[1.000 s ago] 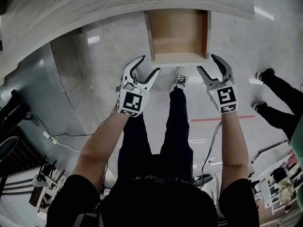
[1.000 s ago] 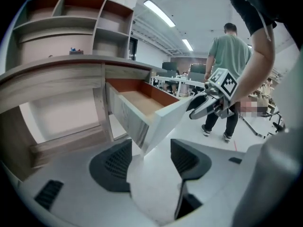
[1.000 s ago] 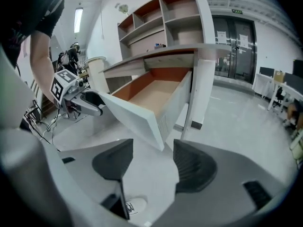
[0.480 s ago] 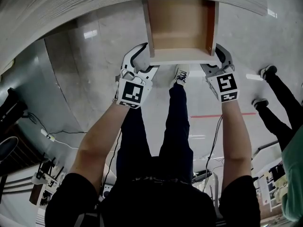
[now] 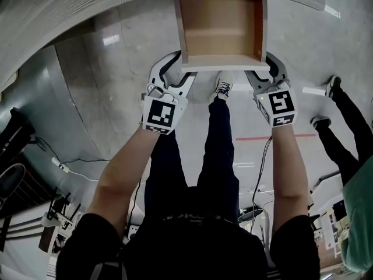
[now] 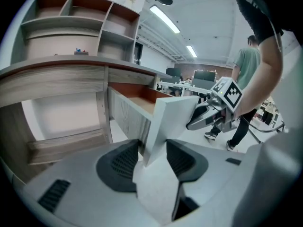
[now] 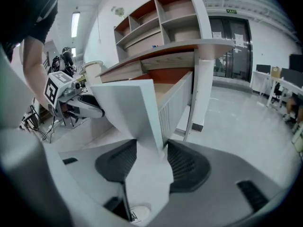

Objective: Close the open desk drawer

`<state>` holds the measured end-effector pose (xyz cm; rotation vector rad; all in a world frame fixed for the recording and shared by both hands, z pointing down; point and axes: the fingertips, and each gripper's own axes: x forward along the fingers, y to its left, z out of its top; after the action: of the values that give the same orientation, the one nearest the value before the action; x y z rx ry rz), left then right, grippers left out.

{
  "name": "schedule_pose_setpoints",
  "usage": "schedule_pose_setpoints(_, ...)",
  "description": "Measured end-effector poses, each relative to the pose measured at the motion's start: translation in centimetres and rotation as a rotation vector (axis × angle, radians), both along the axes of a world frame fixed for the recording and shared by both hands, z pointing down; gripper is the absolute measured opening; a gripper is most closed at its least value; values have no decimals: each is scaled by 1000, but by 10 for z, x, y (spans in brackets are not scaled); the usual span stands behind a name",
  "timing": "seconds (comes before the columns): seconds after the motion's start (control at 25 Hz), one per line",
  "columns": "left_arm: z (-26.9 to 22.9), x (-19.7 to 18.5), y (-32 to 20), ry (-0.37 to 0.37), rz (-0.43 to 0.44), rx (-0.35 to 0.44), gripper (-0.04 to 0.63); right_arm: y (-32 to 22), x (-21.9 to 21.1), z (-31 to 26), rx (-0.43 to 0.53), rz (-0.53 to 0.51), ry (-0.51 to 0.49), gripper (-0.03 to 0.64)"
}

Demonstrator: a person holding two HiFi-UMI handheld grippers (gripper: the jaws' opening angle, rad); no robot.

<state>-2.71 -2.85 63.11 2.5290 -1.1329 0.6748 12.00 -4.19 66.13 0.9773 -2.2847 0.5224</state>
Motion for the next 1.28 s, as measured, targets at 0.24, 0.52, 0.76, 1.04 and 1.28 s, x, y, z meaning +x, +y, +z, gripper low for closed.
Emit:
schedule_pose_setpoints(0.24,-16,-3,-1,14,-23,-5,193,0,-2,-18,9,27,-18,215)
schedule_pose_setpoints(0.52,-25,-3,-17,41,-61,-4,192,-17,-2,-28,23,74,-37,210)
schedule_pose_setpoints(0.76,-33,-7,-53,58,-111,37,189,-50,-5,-37,56,138,-70,207)
schedule_pose_setpoints(1.04,-38,-16,-93,53,-154,78,186,-88,-14,-40,73,193,-102,207)
schedule_pose_setpoints(1.28,-38,-21,-126,63,-232,93,179,-122,-16,-42,78,242,-121,206)
